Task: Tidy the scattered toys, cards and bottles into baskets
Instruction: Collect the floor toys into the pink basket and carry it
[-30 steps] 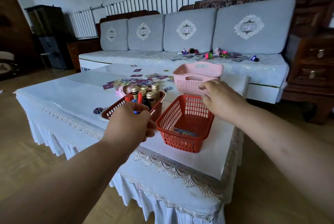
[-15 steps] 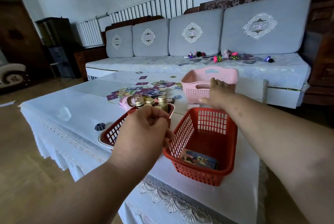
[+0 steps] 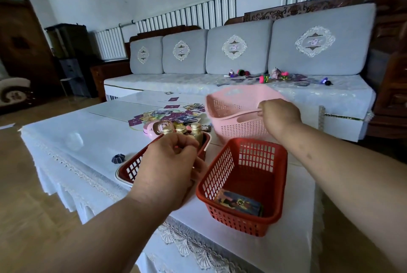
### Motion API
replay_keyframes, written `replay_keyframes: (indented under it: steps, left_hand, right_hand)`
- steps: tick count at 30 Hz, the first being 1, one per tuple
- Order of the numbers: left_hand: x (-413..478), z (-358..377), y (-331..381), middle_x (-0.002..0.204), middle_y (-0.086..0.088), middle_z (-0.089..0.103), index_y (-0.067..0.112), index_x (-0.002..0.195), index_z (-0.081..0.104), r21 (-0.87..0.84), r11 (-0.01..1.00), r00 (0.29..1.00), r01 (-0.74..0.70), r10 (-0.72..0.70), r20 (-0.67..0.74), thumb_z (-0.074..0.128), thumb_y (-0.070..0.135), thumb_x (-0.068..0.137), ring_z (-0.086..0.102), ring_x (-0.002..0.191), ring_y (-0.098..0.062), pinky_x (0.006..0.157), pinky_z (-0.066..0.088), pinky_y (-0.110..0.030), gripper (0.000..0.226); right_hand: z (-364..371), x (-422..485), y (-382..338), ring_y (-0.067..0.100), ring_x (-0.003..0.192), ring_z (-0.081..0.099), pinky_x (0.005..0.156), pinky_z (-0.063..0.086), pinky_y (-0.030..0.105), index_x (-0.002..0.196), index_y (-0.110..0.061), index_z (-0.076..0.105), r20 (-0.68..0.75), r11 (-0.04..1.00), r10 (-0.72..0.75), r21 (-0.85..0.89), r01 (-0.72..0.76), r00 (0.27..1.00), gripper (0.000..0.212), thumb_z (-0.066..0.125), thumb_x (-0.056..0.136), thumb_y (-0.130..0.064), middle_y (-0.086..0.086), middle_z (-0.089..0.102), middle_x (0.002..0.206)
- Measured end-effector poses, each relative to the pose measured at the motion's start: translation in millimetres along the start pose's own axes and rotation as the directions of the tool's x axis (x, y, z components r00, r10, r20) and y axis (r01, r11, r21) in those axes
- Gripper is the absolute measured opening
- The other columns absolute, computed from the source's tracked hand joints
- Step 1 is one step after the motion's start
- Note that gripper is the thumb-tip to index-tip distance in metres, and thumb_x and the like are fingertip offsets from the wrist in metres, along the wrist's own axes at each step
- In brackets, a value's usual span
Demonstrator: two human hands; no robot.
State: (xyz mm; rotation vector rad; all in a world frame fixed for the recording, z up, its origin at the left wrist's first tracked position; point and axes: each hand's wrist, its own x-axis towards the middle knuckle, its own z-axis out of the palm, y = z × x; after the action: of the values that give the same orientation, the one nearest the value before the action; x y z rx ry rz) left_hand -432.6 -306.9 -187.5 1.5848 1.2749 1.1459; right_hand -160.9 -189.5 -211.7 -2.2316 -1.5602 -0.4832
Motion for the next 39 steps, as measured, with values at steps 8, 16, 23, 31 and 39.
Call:
replay_keyframes:
  steps: [8, 16, 23, 31, 39]
  left_hand:
    - [-17, -48, 1, 0.066, 0.001, 0.072, 0.022, 0.083, 0.066, 0.078, 0.996, 0.989, -0.044, 0.054, -0.135, 0.050, 0.010, 0.091, 0.064, 0.052, -0.013, 0.057, 0.053, -0.032, 0.022]
    - [-97, -157, -16, 0.103, -0.010, 0.066, 0.024, 0.086, 0.052, -0.147, 0.986, 0.924, 0.081, -0.130, -0.359, 0.045, 0.053, 0.096, 0.070, 0.089, -0.023, 0.075, 0.059, -0.041, 0.032]
    - [-198, -245, -117, 0.095, -0.012, 0.070, 0.014, 0.099, 0.064, -0.441, 0.844, 0.822, 0.304, -0.467, -0.326, 0.048, 0.070, 0.086, 0.071, 0.087, -0.027, 0.066, 0.059, -0.038, 0.059]
    - [-276, -220, -260, 0.073, -0.023, 0.070, -0.011, 0.094, 0.057, -0.612, 0.558, 0.529, 0.560, -0.810, -0.254, 0.041, -0.002, 0.091, 0.069, 0.056, -0.026, 0.049, 0.059, -0.029, 0.019]
    - [-319, -169, -358, 0.094, -0.019, 0.063, -0.006, 0.099, 0.056, -0.393, 0.502, 0.389, 0.771, -0.859, -0.334, 0.048, 0.003, 0.096, 0.066, 0.076, -0.028, 0.067, 0.062, -0.037, 0.012]
  right_hand:
    - [-93, -25, -62, 0.032, 0.087, 0.064, 0.065, 0.046, 0.028, 0.104, -0.018, 0.067, -0.274, 0.973, -0.218, 0.018, 0.232, 0.937, 0.019, 0.053, 0.092, -0.016, 0.011, 0.069, 0.093]
    - [-165, -152, -187, 0.035, 0.087, 0.062, 0.073, 0.051, 0.038, 0.108, -0.017, 0.067, -0.367, 0.804, -0.500, 0.140, 0.578, 0.784, 0.028, 0.048, 0.088, -0.012, 0.013, 0.070, 0.096]
    - [-106, -285, -272, 0.035, 0.093, 0.060, 0.068, 0.048, 0.038, 0.097, -0.020, 0.067, -0.286, 0.525, -0.748, 0.297, 0.798, 0.599, 0.029, 0.042, 0.084, -0.016, 0.009, 0.067, 0.093]
    - [54, -411, -270, 0.027, 0.109, 0.056, 0.095, 0.047, 0.037, 0.115, -0.015, 0.064, -0.252, 0.362, -0.757, 0.606, 0.708, 0.603, 0.044, 0.064, 0.073, -0.004, 0.004, 0.062, 0.116]
    - [231, -496, -124, 0.037, 0.138, 0.020, 0.114, 0.022, 0.044, 0.148, -0.022, 0.022, 0.739, 0.939, -0.285, 0.090, 0.331, 0.610, 0.061, 0.049, 0.093, -0.022, 0.018, 0.018, 0.152]
